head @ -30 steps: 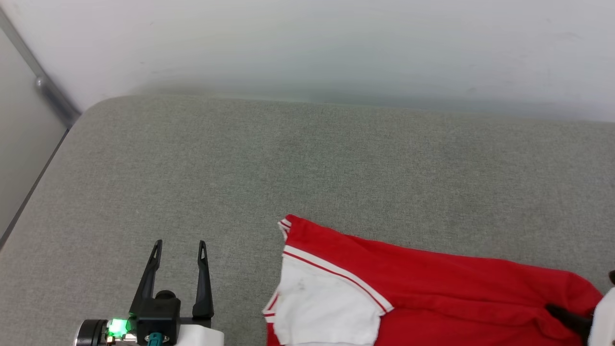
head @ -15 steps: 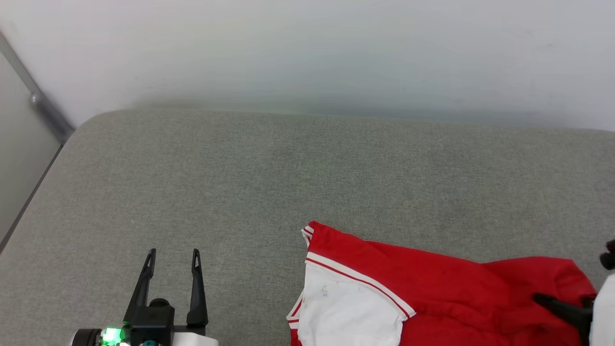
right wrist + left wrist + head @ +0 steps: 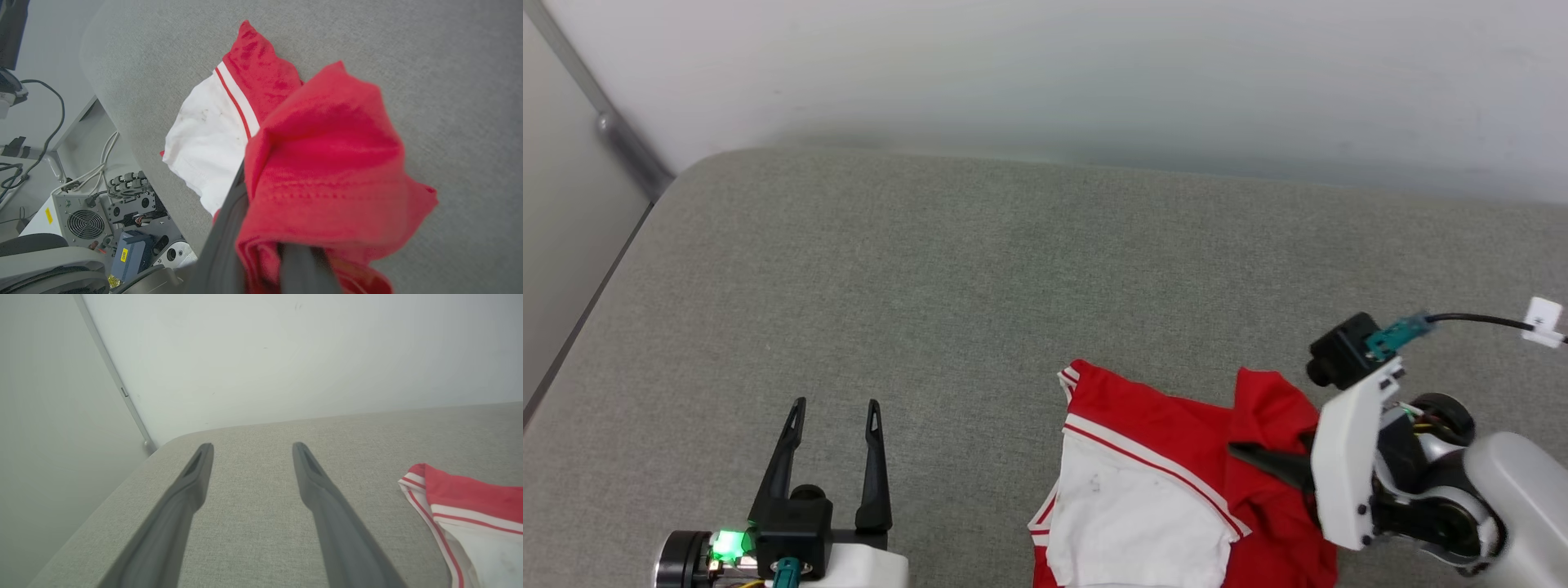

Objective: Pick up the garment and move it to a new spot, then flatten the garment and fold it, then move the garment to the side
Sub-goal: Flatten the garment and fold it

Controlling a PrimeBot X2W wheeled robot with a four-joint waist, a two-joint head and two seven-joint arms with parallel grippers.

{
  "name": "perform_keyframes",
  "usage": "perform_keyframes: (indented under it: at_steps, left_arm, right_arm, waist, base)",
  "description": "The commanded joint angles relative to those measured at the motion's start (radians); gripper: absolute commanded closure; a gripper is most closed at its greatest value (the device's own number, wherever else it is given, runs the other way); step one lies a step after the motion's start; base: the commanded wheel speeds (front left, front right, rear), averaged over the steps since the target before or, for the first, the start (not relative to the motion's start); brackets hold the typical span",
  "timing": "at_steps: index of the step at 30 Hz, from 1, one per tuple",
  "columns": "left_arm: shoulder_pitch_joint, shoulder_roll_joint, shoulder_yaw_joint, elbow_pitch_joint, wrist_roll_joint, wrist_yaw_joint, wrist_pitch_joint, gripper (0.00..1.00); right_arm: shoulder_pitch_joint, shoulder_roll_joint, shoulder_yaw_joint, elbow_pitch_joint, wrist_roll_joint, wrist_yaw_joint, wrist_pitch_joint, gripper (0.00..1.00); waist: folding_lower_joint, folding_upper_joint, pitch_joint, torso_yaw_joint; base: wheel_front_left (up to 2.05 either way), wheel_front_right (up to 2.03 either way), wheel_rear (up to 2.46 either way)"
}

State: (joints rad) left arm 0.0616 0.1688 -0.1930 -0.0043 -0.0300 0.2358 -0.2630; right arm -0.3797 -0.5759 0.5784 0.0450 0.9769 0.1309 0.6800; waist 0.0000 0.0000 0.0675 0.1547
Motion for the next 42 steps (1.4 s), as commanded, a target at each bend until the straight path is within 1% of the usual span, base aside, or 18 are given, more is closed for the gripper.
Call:
perform_keyframes:
  at_steps: [1, 7, 10, 13, 17, 18, 19, 23, 26, 30, 32, 33, 37, 41, 42]
  left_arm:
    - [-0.016, -0.006, 0.002, 0.002, 0.006, -0.005, -0.002, 0.00]
    - [-0.038, -0.016, 0.007, 0.009, 0.011, -0.017, -0.002, 0.00]
    - [-0.047, -0.021, 0.012, 0.011, 0.011, -0.022, -0.002, 0.00]
    - [-0.051, -0.026, 0.014, 0.014, 0.014, -0.023, -0.002, 0.00]
    - [-0.051, -0.030, 0.019, 0.018, 0.017, -0.025, -0.002, 0.00]
    - [-0.048, -0.031, 0.020, 0.019, 0.018, -0.025, -0.002, 0.00]
    - [-0.043, -0.031, 0.022, 0.020, 0.017, -0.026, -0.002, 0.00]
    - [-0.023, -0.030, 0.025, 0.023, 0.019, -0.028, -0.002, 0.00]
    - [-0.003, -0.029, 0.030, 0.020, 0.019, -0.025, -0.002, 0.00]
    - [0.022, -0.027, 0.038, 0.014, 0.017, -0.024, -0.002, 0.00]
    - [0.036, -0.026, 0.042, 0.011, 0.017, -0.024, -0.002, 0.00]
    - [0.041, -0.025, 0.044, 0.011, 0.017, -0.025, -0.002, 0.00]
    - [0.055, -0.023, 0.048, 0.006, 0.018, -0.030, -0.002, 0.00]
    - [0.060, -0.024, 0.051, 0.003, 0.019, -0.030, -0.002, 0.00]
    - [0.063, -0.023, 0.052, 0.003, 0.019, -0.031, -0.002, 0.00]
  right_arm:
    - [-0.028, 0.025, 0.021, 0.023, -0.013, 0.000, 0.007, 1.00]
    - [-0.119, 0.126, 0.134, 0.174, -0.076, 0.000, -0.004, 1.00]
    - [-0.143, 0.169, 0.171, 0.251, -0.088, 0.000, -0.037, 1.00]
    - [-0.152, 0.191, 0.212, 0.317, -0.102, 0.000, -0.070, 1.00]
    - [-0.161, 0.210, 0.242, 0.366, -0.099, 0.000, -0.136, 1.00]
    - [-0.164, 0.211, 0.242, 0.367, -0.096, 0.000, -0.159, 0.55]
    - [-0.164, 0.210, 0.246, 0.360, -0.089, 0.000, -0.176, 0.00]
    - [-0.158, 0.150, 0.251, 0.289, -0.097, 0.000, -0.274, 0.00]
    - [-0.125, 0.094, 0.212, 0.223, -0.111, 0.000, -0.360, 0.00]
    - [-0.076, 0.035, 0.098, 0.150, -0.159, 0.000, -0.469, 0.00]
    - [-0.041, 0.026, 0.023, 0.132, -0.206, 0.000, -0.525, 0.00]
    - [-0.020, 0.027, -0.014, 0.126, -0.228, 0.000, -0.551, 0.00]
    - [0.064, 0.068, -0.202, 0.112, -0.341, 0.000, -0.671, 0.00]
    - [0.163, 0.138, -0.356, 0.088, -0.474, 0.000, -0.773, 0.00]
    - [0.190, 0.166, -0.393, 0.081, -0.496, 0.000, -0.795, 0.00]
  waist:
    - [0.0000, 0.0000, 0.012, 0.010]
    - [0.0000, 0.0000, 0.038, 0.030]
    - [0.0000, 0.0000, 0.048, 0.036]
    - [0.0000, 0.0000, 0.055, 0.039]
    - [0.0000, 0.0000, 0.054, 0.037]
    - [0.0000, 0.0000, 0.050, 0.035]
    - [0.0000, 0.0000, 0.046, 0.033]
    - [0.0000, 0.0000, 0.016, 0.021]
    - [0.0000, 0.0000, -0.011, 0.004]
    - [0.0000, 0.0000, -0.044, -0.028]
    - [0.0000, 0.0000, -0.057, -0.043]
    - [0.0000, 0.0000, -0.062, -0.050]
    - [0.0000, 0.0000, -0.077, -0.073]
    - [0.0000, 0.0000, -0.085, -0.091]
    - [0.0000, 0.0000, -0.087, -0.096]
  base:
    - [0.00, 0.00, 0.00]
    - [0.00, 0.00, 0.00]
    - [0.00, 0.00, 0.00]
    - [0.00, 0.00, 0.00]
    - [0.00, 0.00, 0.00]
    - [0.00, 0.00, 0.00]
    - [0.00, 0.00, 0.00]
    - [0.00, 0.00, 0.00]
    - [0.00, 0.00, 0.00]
    - [0.00, 0.00, 0.00]
    - [0.00, 0.00, 0.00]
    - [0.00, 0.00, 0.00]
    - [0.00, 0.00, 0.00]
    - [0.00, 0.00, 0.00]
    - [0.00, 0.00, 0.00]
